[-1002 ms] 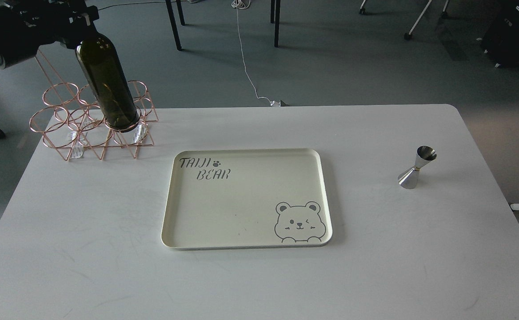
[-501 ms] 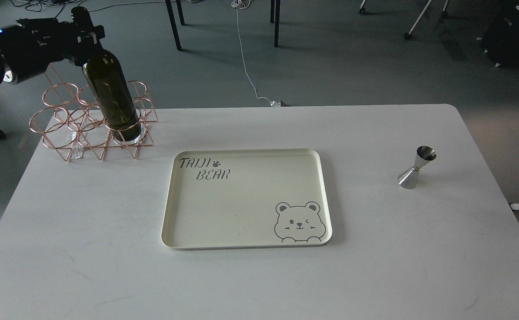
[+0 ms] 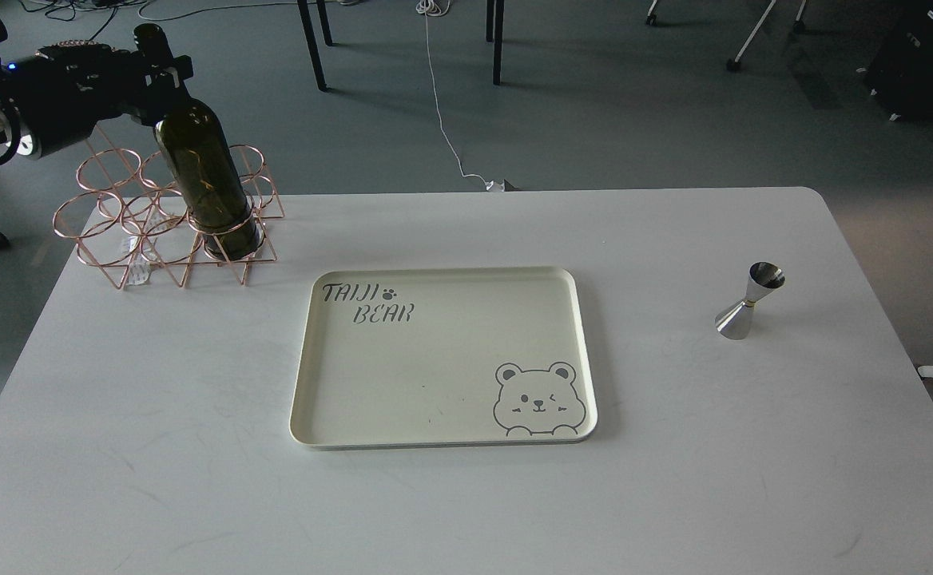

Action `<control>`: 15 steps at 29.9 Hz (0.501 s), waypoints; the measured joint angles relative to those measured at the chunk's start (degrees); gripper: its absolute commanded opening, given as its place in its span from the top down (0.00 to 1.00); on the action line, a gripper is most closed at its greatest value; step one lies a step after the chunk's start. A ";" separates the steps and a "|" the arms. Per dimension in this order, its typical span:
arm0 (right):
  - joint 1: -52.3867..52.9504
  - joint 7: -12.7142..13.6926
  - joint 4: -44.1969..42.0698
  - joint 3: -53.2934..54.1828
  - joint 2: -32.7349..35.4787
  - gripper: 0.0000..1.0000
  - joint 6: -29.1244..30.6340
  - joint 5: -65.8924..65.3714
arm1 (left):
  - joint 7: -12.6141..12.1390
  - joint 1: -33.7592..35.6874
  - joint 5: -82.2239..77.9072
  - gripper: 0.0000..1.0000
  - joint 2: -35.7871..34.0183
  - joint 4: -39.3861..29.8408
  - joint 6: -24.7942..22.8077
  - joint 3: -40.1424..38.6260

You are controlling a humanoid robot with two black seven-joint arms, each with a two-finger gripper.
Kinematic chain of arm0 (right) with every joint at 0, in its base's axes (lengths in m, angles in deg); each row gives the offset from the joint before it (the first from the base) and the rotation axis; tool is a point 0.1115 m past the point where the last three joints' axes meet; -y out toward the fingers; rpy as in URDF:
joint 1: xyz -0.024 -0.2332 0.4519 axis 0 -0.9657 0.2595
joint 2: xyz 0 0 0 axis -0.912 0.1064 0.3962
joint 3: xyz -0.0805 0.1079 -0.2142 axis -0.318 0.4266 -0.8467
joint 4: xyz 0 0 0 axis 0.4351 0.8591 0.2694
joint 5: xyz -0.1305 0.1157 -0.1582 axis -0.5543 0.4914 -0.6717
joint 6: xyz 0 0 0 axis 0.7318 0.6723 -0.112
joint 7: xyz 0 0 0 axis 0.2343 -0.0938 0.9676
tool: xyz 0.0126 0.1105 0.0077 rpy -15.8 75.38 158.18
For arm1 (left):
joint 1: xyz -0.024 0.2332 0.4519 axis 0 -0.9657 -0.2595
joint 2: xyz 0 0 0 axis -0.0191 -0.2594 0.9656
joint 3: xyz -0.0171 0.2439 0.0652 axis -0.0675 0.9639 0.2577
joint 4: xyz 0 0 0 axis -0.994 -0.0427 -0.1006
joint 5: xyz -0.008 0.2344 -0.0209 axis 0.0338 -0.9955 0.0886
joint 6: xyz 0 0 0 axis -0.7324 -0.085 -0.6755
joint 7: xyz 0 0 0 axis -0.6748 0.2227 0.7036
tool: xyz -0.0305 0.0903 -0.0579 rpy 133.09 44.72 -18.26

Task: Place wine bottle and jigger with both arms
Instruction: 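Lower the bottle into a slot of the copper rack, then release the bottle and withdraw the left gripper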

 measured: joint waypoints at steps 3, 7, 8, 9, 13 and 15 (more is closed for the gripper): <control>0.00 0.00 -0.02 -0.01 0.00 0.04 0.00 0.00 | 0.00 -0.19 -0.03 0.52 0.00 0.00 0.00 0.00; 0.00 0.00 -0.04 -0.08 0.00 0.04 0.00 0.00 | -0.01 -0.23 -0.04 0.46 0.04 0.00 0.00 0.00; 0.00 0.00 -0.04 -0.08 0.00 0.04 0.00 0.00 | 0.00 -0.23 0.02 0.43 0.05 0.00 0.03 -0.02; 0.00 0.00 -0.04 -0.08 0.00 0.04 0.00 0.00 | -0.01 -0.23 0.23 0.39 0.05 0.00 0.04 -0.06; 0.00 0.00 -0.04 -0.09 0.00 0.04 0.00 0.00 | -0.02 -0.23 1.68 0.33 0.04 0.00 0.04 -0.08; 0.00 0.00 -0.05 -0.09 0.00 0.04 0.00 0.00 | -0.02 -0.15 1.96 0.27 0.02 0.00 0.04 -0.08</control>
